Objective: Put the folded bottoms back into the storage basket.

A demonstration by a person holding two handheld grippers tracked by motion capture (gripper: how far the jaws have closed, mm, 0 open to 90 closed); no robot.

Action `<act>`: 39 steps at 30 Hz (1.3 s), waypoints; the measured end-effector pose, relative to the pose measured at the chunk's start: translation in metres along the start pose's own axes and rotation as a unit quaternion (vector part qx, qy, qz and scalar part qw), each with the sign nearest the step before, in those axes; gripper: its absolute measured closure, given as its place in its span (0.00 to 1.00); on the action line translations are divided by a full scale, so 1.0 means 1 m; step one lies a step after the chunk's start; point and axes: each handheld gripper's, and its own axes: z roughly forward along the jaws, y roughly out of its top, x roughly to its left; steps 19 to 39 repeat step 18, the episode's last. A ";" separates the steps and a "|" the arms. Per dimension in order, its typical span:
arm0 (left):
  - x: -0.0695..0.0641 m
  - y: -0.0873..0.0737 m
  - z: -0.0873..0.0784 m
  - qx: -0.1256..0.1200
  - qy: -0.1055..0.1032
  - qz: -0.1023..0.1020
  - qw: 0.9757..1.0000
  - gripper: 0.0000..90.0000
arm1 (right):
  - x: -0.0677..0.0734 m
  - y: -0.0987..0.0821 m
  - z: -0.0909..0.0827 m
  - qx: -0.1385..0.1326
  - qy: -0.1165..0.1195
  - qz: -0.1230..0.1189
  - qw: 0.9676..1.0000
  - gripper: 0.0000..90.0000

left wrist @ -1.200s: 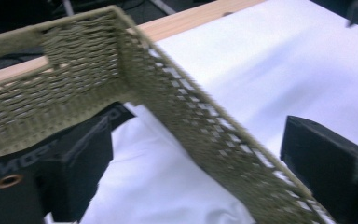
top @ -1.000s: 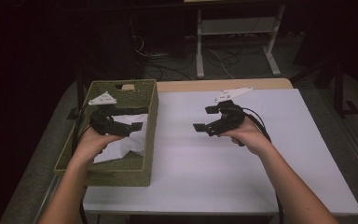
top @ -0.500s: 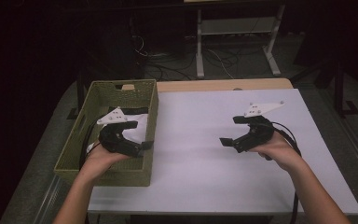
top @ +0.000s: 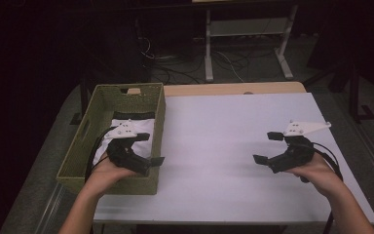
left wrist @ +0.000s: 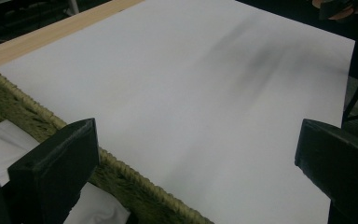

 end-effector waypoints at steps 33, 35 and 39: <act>0.000 0.000 0.000 -0.001 -0.001 0.000 1.000 0.00 | -0.011 -0.024 -0.018 -0.007 -0.017 0.019 1.000 0.01; 0.000 0.000 0.000 -0.001 -0.001 0.000 1.000 0.00 | -0.011 -0.024 -0.018 -0.007 -0.017 0.019 1.000 0.01; 0.000 0.000 0.000 -0.001 -0.001 0.000 1.000 0.00 | -0.011 -0.024 -0.018 -0.007 -0.017 0.019 1.000 0.01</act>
